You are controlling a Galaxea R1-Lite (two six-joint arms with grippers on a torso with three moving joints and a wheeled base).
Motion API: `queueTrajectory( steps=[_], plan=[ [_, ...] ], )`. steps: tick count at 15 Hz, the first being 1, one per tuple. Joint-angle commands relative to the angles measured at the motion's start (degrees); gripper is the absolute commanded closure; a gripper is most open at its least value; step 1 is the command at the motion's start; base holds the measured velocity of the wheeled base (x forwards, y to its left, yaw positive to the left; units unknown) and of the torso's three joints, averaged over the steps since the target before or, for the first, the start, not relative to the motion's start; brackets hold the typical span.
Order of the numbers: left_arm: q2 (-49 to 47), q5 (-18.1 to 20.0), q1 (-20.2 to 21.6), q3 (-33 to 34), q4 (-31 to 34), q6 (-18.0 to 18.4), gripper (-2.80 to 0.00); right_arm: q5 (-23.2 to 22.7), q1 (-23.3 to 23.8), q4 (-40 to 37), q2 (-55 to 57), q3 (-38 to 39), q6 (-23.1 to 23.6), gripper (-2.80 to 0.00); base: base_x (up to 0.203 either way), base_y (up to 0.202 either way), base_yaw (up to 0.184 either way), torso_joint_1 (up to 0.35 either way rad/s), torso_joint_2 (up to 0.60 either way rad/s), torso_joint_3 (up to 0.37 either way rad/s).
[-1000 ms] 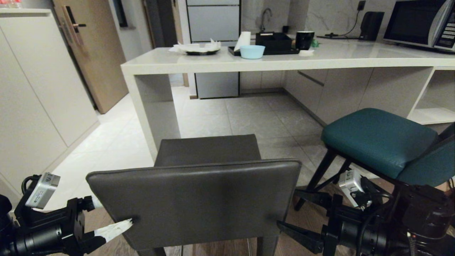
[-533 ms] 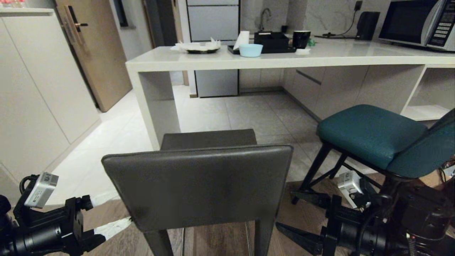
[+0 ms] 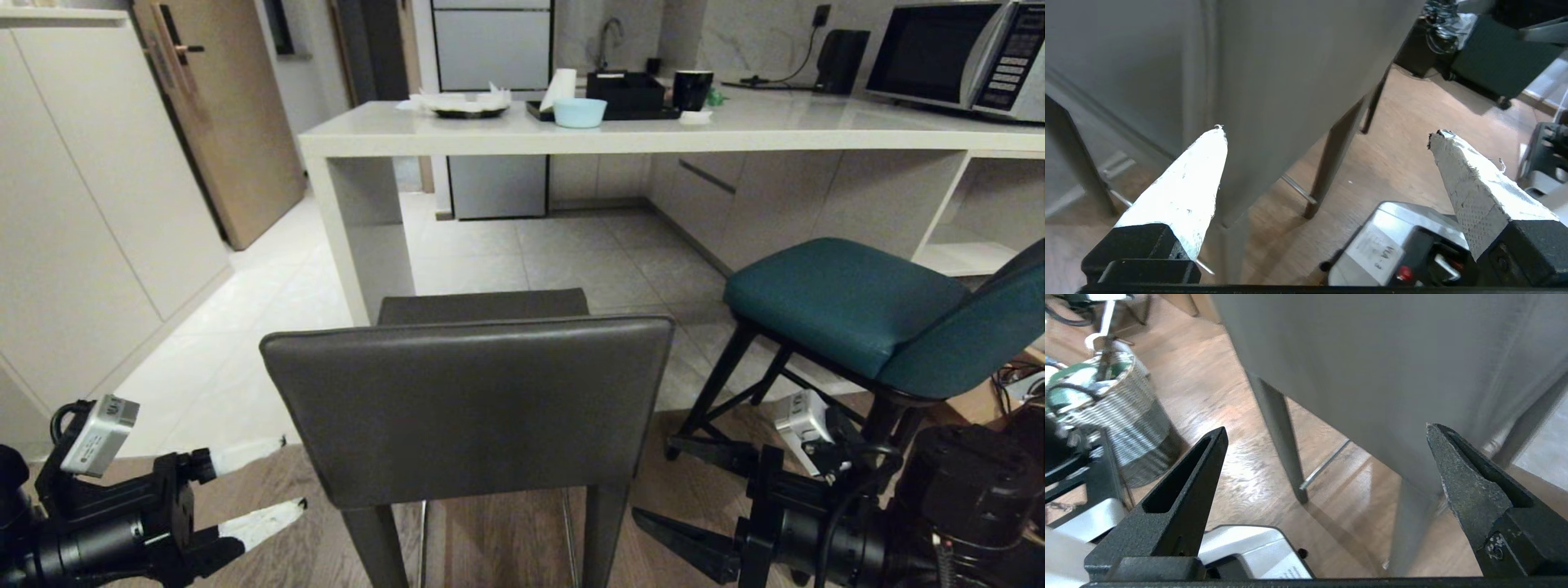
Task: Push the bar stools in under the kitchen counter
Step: Pull the gray chair out from under the dining table
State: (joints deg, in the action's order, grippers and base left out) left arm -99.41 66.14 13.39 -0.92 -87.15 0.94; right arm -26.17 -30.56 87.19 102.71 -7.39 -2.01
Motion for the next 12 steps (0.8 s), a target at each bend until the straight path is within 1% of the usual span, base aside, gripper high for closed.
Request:
queueTrajectory(
  steps=[1,3,6,8,10,12],
  plan=[
    [-1.4,-0.5,0.0,-1.5,-0.5,0.0,-2.80,0.5,0.2,0.5,0.2,-0.1,-0.1,-2.80,0.000,0.000,0.000,0.000,0.00,0.000],
    [-4.0,-2.4,0.2,-5.7,-0.5,-0.2,-2.80,2.5,0.6,0.5,0.5,-0.6,-0.2,-2.80,0.000,0.000,0.000,0.000,0.00,0.000],
    [-8.1,-3.8,-0.1,-10.5,-0.5,-0.3,-2.80,3.2,2.4,0.5,1.9,-2.9,-0.4,-2.80,0.000,0.000,0.000,0.000,0.00,0.000],
    [-8.6,-3.9,-1.9,-12.0,-0.5,-0.5,-2.80,4.3,3.5,0.5,3.3,-4.1,-0.4,-2.80,0.000,0.000,0.000,0.000,0.00,0.000],
    [-7.9,-4.3,-3.9,-11.5,-0.5,-1.0,-2.80,4.4,4.8,0.5,5.3,-5.4,-0.3,-2.80,0.000,0.000,0.000,0.000,0.00,0.000],
    [-7.5,-4.9,-4.9,-10.8,-0.5,-1.0,-2.80,4.6,7.2,0.5,7.8,-9.0,-0.3,-2.80,0.000,0.000,0.000,0.000,0.00,0.000]
  ],
)
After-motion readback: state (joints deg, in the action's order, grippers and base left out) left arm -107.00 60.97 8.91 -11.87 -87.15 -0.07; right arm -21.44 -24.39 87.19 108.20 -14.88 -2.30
